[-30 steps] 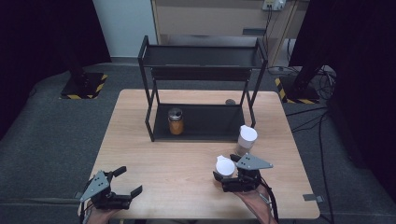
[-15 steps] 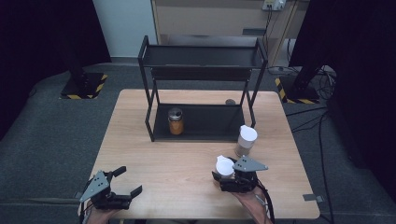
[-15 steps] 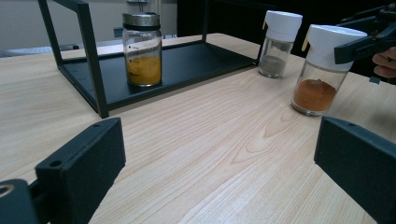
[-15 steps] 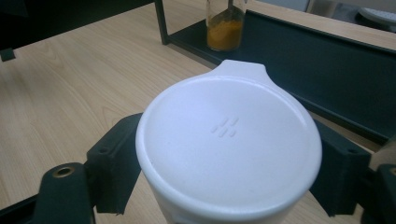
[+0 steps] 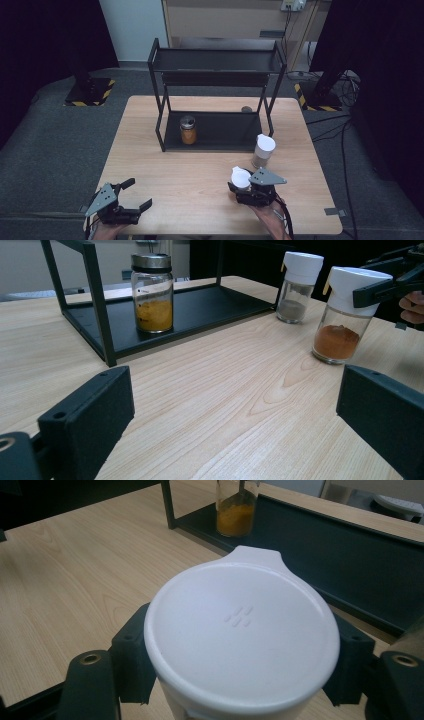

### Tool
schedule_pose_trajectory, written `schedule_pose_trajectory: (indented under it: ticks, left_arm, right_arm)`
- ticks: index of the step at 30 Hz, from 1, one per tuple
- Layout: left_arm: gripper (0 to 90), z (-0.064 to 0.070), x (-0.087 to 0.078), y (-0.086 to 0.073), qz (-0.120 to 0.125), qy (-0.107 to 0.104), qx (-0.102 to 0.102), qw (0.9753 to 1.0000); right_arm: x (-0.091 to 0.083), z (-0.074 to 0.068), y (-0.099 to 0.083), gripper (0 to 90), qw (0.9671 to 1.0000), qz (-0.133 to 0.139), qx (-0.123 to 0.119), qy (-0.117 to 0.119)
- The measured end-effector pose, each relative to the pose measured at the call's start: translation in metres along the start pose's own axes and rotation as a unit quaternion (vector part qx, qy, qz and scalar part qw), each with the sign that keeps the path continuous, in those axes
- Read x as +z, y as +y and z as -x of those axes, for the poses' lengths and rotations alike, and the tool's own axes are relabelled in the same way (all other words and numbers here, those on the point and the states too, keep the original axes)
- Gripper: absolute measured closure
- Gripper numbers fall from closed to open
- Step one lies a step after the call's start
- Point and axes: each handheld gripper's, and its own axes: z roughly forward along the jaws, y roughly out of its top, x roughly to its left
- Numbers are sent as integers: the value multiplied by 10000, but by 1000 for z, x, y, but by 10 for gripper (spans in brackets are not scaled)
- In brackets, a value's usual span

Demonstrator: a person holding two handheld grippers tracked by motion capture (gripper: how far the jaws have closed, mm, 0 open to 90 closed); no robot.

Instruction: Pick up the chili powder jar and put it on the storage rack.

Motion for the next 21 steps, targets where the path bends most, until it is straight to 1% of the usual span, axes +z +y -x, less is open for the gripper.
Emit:
schedule_pose_trajectory:
  ticks: [8, 18, 21]
  left_arm:
    - [11, -1, 0, 0, 9, -10, -10, 10000]
    - [11, -1, 0, 0, 14, -10, -16, 10000]
    - [11, -1, 0, 0, 12, -18, -14, 10000]
  right_arm:
    - [-2, 3, 2, 310, 10000, -21, 15, 32]
    - [-4, 6, 11, 311, 9999, 34, -104, 61]
    - [-5, 10, 14, 311, 9999, 49, -76, 126]
